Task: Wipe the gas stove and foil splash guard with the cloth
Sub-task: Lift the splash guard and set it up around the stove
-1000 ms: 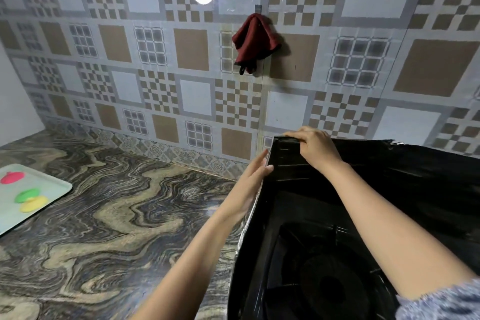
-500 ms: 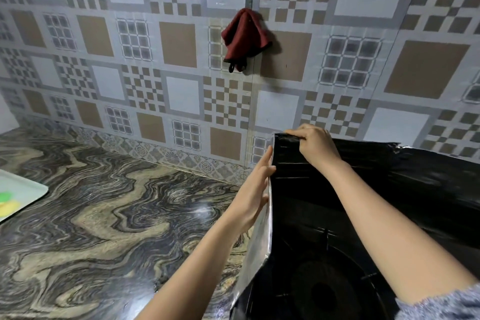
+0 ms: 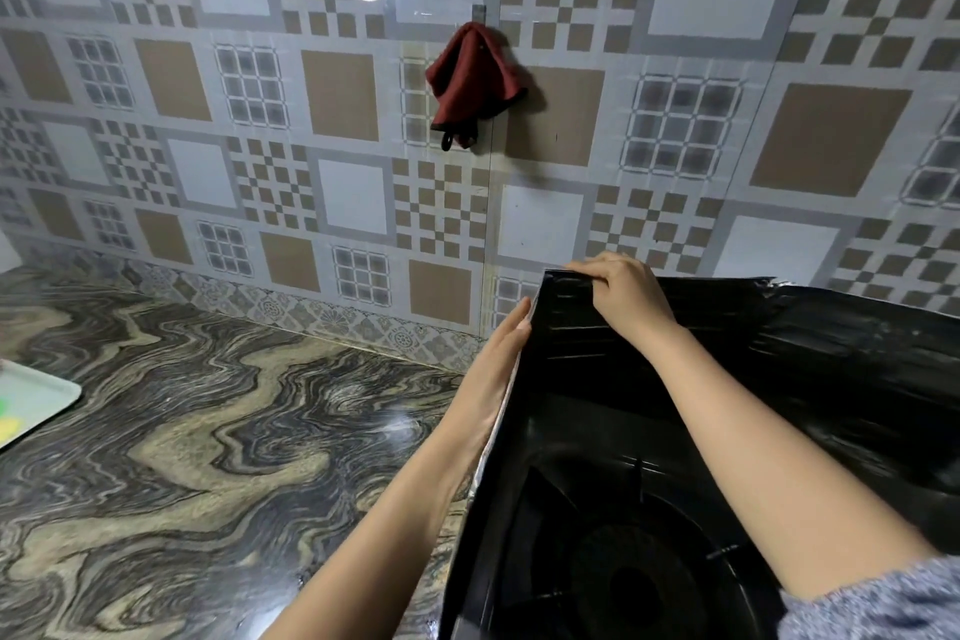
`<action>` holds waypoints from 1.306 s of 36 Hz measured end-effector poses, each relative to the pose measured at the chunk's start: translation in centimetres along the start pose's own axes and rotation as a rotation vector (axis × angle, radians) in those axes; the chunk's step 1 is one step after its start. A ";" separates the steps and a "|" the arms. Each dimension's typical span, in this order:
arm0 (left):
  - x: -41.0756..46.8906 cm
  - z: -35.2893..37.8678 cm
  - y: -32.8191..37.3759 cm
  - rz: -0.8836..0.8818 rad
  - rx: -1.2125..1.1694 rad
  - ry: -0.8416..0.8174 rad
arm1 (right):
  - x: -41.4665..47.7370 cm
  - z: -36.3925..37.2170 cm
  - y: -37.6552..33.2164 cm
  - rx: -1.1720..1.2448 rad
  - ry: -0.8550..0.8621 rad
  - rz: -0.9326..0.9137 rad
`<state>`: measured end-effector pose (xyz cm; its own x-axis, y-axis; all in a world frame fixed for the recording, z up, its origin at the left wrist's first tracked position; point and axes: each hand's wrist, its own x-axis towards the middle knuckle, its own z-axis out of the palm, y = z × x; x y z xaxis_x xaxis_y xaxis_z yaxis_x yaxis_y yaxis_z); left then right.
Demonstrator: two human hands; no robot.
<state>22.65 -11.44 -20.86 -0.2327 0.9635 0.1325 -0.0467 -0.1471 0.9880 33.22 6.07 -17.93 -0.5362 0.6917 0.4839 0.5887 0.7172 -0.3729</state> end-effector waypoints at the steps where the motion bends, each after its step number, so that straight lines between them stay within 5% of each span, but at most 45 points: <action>1: -0.1 0.0 0.2 0.015 0.018 -0.001 | -0.1 -0.1 -0.1 -0.002 -0.006 -0.003; 20: -3.4 -2.2 2.9 -0.082 0.086 0.081 | -0.4 -1.0 -0.5 0.041 -0.054 -0.028; 30: -4.0 -1.9 5.3 -0.134 0.374 0.061 | -0.8 -1.1 -0.5 0.083 -0.055 -0.038; 47: 3.3 5.7 8.8 0.137 0.912 0.154 | -1.4 -6.7 3.1 0.017 -0.048 -0.013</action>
<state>27.03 -8.33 -11.29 -0.3088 0.9009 0.3049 0.7560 0.0380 0.6534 39.83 6.81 -14.43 -0.5728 0.6851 0.4502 0.5714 0.7274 -0.3800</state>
